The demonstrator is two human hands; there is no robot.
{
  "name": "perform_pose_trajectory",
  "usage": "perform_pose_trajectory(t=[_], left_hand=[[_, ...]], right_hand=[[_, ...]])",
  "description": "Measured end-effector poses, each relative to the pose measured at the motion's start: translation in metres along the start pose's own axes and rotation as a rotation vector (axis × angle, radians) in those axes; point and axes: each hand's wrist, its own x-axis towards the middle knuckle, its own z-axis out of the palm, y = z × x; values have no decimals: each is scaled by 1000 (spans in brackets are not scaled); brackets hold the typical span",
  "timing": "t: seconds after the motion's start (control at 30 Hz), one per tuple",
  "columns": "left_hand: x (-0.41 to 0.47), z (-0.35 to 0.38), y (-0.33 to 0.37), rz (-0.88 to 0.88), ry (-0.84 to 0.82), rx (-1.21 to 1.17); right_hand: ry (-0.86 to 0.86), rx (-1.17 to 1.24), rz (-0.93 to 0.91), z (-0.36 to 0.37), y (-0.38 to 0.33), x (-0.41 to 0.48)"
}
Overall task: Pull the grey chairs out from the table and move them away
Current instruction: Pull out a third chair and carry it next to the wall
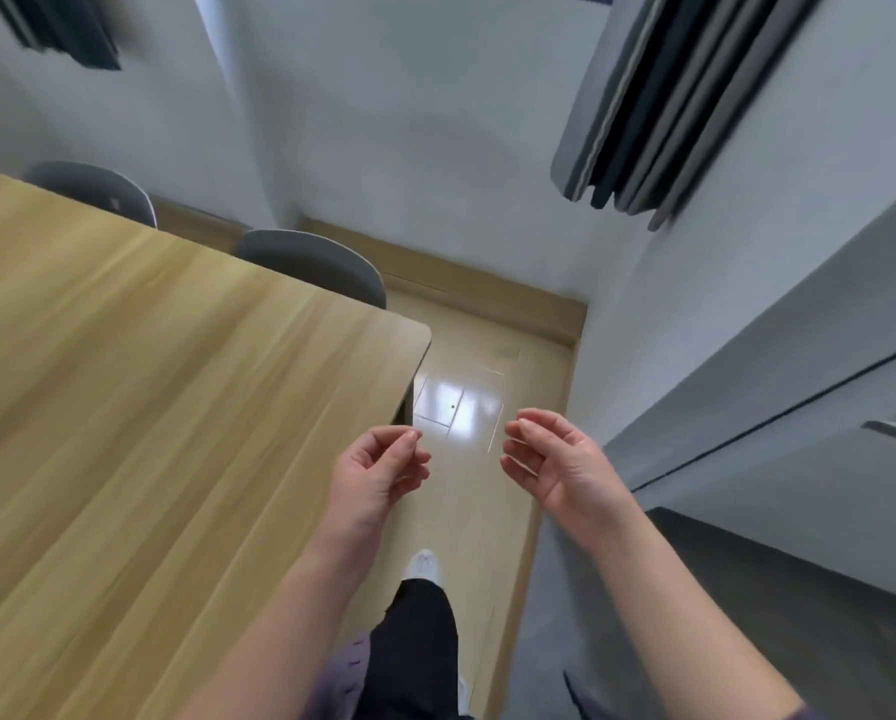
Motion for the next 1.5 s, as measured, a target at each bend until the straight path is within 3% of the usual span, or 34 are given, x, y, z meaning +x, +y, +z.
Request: perform_pose_trajectory(t=[0.13,0.3,0.57,0.67,0.8,1.0,1.17,1.27,1.33,1.5], left_hand=[[91,27,14,-29,102,-14],[227,74,53,-36,134,-23],[392,147,156,142,173,23],[438,138,172,151,305,44],[486,105,165,98,621,53],[511,86,166,-8,1029,99],[524,62,154,-81,1289,96],[534,38,133,-183,1419,114],[540,25,125,-306,1402,182],[555,8,124,-570,1165,127]], right_hand=[[-67,-92,54,4,-50,94],[-34,-189,43,21,-128,225],[-191,-454,37,73,-244,396],[-269,-560,87,89,-263,464],[-461,-806,210,125,-272,567],[-957,-1306,204,221,-246,649],[-1547,-1727,-59,303,-178,673],[-1883,-1889,-335,348,-132,683],[-2048,-1972,-497,372,-106,690],[-2705,-1957,-1048,415,-54,696]])
